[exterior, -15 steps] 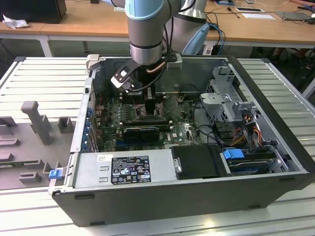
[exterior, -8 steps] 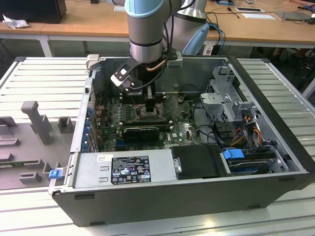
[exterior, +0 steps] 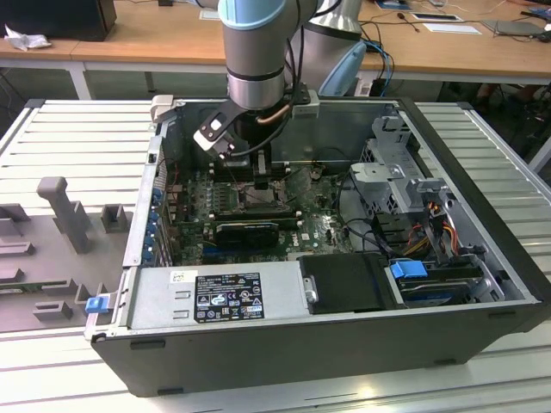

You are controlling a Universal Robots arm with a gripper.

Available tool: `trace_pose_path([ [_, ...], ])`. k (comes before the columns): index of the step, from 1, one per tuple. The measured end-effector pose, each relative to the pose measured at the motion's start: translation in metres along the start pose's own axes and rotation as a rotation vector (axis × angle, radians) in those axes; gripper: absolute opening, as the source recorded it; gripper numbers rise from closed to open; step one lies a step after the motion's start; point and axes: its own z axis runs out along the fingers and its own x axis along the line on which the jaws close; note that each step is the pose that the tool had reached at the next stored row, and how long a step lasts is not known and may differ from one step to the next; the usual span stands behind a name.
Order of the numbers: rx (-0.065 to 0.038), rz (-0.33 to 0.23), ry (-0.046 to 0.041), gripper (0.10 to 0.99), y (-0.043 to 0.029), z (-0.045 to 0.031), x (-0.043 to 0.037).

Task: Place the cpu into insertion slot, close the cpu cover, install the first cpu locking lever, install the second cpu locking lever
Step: 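Place the cpu into insertion slot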

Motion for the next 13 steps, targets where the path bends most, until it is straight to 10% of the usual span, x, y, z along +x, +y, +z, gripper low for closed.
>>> trace_pose_path([
  [13, 0.0, 0.0, 0.0, 0.106, 0.0006, -0.0067, 0.0002],
])
